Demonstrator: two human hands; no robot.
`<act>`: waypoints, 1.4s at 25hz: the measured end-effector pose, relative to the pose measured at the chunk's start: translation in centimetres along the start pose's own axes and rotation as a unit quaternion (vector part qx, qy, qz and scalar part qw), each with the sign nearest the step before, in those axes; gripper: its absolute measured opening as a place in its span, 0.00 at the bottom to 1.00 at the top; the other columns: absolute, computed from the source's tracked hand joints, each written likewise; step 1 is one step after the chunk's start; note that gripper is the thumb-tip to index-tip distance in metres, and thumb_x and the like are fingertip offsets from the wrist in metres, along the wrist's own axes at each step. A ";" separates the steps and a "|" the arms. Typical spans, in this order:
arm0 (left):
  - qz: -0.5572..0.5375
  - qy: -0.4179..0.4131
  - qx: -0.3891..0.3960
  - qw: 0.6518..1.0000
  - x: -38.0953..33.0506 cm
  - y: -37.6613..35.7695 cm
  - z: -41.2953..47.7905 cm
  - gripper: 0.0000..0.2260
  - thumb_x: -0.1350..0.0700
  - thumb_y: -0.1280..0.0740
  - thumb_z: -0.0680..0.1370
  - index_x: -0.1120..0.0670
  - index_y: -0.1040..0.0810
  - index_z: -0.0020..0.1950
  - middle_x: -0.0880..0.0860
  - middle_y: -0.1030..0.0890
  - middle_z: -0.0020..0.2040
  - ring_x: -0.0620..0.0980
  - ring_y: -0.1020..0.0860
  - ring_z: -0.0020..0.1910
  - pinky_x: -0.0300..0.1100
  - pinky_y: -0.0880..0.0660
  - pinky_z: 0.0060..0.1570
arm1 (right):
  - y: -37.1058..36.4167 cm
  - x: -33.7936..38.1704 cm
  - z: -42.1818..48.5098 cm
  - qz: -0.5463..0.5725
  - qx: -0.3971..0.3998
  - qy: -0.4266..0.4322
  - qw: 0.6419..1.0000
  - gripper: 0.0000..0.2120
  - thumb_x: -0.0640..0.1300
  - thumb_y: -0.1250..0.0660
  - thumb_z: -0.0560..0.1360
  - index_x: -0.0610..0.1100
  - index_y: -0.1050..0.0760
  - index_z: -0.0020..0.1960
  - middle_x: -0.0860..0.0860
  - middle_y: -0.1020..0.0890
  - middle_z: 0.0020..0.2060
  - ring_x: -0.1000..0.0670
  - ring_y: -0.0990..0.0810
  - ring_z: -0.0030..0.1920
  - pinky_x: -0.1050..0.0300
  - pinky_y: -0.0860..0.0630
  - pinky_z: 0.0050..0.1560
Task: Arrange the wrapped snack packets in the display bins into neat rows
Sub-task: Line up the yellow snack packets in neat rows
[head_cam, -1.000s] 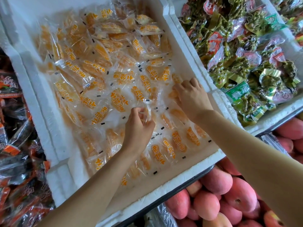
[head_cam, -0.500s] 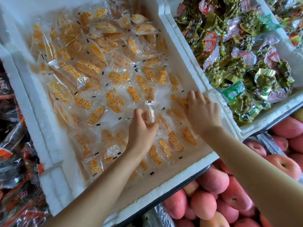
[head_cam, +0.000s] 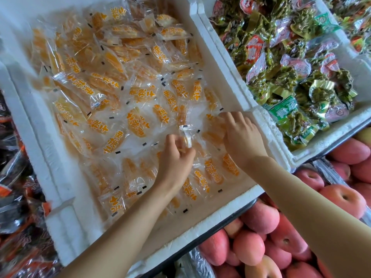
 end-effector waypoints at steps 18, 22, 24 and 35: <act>0.038 -0.041 -0.059 0.997 -3.0 -6.3 2.7 0.06 0.59 0.41 0.81 0.58 0.38 0.49 0.48 0.32 0.38 0.43 0.32 0.34 0.30 0.34 0.29 | 5.0 -4.8 -4.9 0.230 -0.077 -0.078 0.967 0.16 0.40 0.35 0.74 0.44 0.30 0.61 0.50 0.27 0.55 0.53 0.26 0.46 0.58 0.29 0.47; -0.035 -0.041 -0.022 0.998 -2.7 -4.3 0.5 0.06 0.55 0.41 0.82 0.57 0.36 0.54 0.50 0.29 0.40 0.46 0.30 0.36 0.30 0.32 0.32 | 4.3 -2.8 -5.0 0.357 -0.085 -0.089 0.926 0.12 0.42 0.32 0.74 0.47 0.30 0.56 0.53 0.27 0.51 0.60 0.26 0.43 0.70 0.31 0.42; -0.088 0.002 0.044 0.995 -2.7 -4.4 -0.8 0.10 0.52 0.42 0.82 0.57 0.34 0.58 0.50 0.27 0.41 0.44 0.26 0.38 0.32 0.30 0.31 | 3.4 -0.8 -5.1 0.391 -0.069 -0.076 0.915 0.12 0.45 0.30 0.73 0.47 0.28 0.55 0.52 0.27 0.51 0.60 0.25 0.44 0.71 0.29 0.43; -0.171 0.089 0.056 0.980 -0.2 0.8 -1.3 0.13 0.53 0.35 0.79 0.58 0.31 0.58 0.54 0.20 0.52 0.43 0.19 0.47 0.44 0.19 0.47 | 1.4 5.3 -3.6 0.453 0.068 -0.041 0.888 0.13 0.37 0.26 0.70 0.46 0.23 0.52 0.57 0.20 0.46 0.63 0.21 0.45 0.70 0.25 0.42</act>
Point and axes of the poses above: each hand's wrist, its own z-axis towards the middle knuckle, its own y-axis out of the back of the hand, x = y × z, the point moved 4 cm from there along z, towards the middle knuckle
